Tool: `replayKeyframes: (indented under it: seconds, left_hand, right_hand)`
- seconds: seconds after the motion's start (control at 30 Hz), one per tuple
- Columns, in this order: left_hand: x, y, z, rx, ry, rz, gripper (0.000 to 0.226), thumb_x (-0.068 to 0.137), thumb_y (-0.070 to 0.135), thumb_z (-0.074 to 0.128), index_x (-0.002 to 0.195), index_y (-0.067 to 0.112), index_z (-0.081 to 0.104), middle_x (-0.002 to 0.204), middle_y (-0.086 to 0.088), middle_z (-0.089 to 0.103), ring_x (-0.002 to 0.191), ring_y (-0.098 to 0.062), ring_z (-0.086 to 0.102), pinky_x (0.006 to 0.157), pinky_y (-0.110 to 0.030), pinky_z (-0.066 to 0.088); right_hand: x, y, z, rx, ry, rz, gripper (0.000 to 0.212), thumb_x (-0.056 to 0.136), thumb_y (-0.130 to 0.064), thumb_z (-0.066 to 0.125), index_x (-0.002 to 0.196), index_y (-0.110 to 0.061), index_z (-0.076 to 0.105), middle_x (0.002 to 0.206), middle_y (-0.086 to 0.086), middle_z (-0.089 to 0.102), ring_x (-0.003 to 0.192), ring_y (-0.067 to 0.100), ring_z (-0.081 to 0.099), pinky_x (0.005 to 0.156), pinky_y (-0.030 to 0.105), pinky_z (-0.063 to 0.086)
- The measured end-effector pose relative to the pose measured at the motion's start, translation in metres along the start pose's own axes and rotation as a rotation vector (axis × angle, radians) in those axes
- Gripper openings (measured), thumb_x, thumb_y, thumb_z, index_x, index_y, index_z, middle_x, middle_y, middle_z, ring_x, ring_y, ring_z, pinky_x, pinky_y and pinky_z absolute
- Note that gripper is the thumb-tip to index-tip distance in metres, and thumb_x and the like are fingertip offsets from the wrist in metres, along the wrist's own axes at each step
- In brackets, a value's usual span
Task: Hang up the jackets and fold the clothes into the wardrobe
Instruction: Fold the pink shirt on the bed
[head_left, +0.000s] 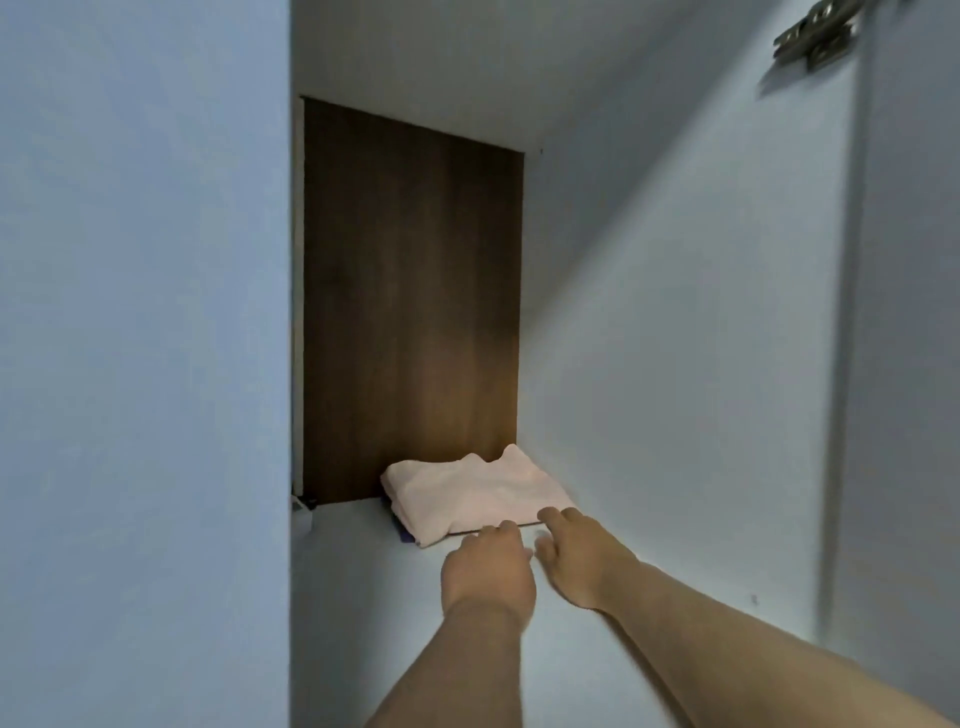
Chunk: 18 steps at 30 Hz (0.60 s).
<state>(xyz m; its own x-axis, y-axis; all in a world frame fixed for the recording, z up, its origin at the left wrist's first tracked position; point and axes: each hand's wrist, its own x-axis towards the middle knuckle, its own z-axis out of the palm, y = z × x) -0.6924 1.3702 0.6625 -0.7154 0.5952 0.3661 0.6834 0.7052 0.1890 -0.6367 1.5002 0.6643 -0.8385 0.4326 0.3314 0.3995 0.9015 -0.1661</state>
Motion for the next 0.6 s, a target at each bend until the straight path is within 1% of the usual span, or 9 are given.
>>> replayKeyframes:
  seconds: [0.07,0.17,0.23,0.33,0.4,0.5,0.57,0.6]
  left_hand:
    - [-0.015,0.008,-0.004,-0.049,0.014,0.022,0.032,0.100,0.041,0.043,0.126,0.023,0.051,0.126,-0.001,0.059,0.116,-0.021,0.056,0.090,-0.032,0.044]
    - [-0.039,0.008,-0.012,-0.123,0.021,0.013,0.026,0.099,0.040,0.044,0.114,0.023,0.055,0.119,0.001,0.061,0.110,-0.020,0.057,0.083,-0.030,0.042]
    - [-0.050,0.002,-0.018,-0.152,-0.008,0.034,0.022,0.098,0.037,0.043,0.107,0.022,0.056,0.116,0.001,0.063,0.107,-0.020,0.058,0.082,-0.030,0.044]
    - [-0.066,-0.004,-0.034,-0.169,-0.030,0.035,0.019,0.096,0.034,0.042,0.101,0.022,0.056,0.117,0.000,0.063,0.106,-0.022,0.057,0.087,-0.030,0.047]
    - [-0.082,0.006,-0.044,-0.186,-0.058,0.063,0.026,0.095,0.039,0.043,0.109,0.023,0.057,0.121,0.000,0.062,0.110,-0.023,0.056,0.091,-0.033,0.047]
    - [-0.112,0.030,-0.058,-0.152,-0.104,0.212,0.042,0.093,0.047,0.047,0.127,0.024,0.053,0.131,0.001,0.058,0.117,-0.023,0.054,0.094,-0.033,0.045]
    - [-0.138,0.033,-0.065,-0.094,-0.035,0.334,0.045,0.092,0.051,0.048,0.129,0.026,0.053,0.131,0.003,0.058,0.117,-0.021,0.055,0.093,-0.033,0.044]
    - [-0.152,0.031,-0.070,-0.083,0.014,0.385,0.045,0.092,0.052,0.048,0.128,0.027,0.053,0.130,0.005,0.058,0.116,-0.019,0.054,0.093,-0.032,0.044]
  right_hand:
    - [-0.019,0.001,-0.012,0.014,-0.018,-0.017,0.042,0.101,-0.037,0.039,0.139,-0.020,0.042,0.136,0.006,0.051,0.124,0.026,0.049,0.102,0.035,0.041]
    - [-0.051,0.003,-0.034,0.025,-0.026,0.021,0.048,0.099,-0.034,0.045,0.146,-0.024,0.037,0.142,0.003,0.048,0.129,0.024,0.046,0.106,0.033,0.038]
    - [-0.075,0.008,-0.048,0.088,-0.047,0.101,0.057,0.098,-0.031,0.051,0.151,-0.027,0.030,0.149,0.002,0.041,0.136,0.023,0.040,0.111,0.031,0.033]
    - [-0.113,0.009,-0.064,0.246,0.032,0.202,0.057,0.096,-0.030,0.056,0.149,-0.031,0.035,0.149,-0.002,0.043,0.137,0.019,0.041,0.107,0.025,0.030]
    - [-0.142,0.006,-0.070,0.286,0.098,0.243,0.052,0.096,-0.030,0.056,0.146,-0.033,0.040,0.146,-0.004,0.046,0.134,0.018,0.043,0.104,0.025,0.032]
    - [-0.183,0.003,-0.073,0.261,0.219,0.263,0.048,0.096,-0.026,0.056,0.142,-0.031,0.045,0.145,-0.006,0.048,0.132,0.016,0.045,0.105,0.026,0.035]
    - [-0.209,0.002,-0.068,0.253,0.314,0.237,0.047,0.096,-0.023,0.055,0.142,-0.030,0.047,0.144,-0.009,0.048,0.132,0.013,0.044,0.105,0.022,0.034]
    - [-0.221,0.001,-0.064,0.258,0.374,0.218,0.046,0.096,-0.023,0.056,0.141,-0.029,0.047,0.143,-0.010,0.048,0.131,0.011,0.044,0.104,0.016,0.032]
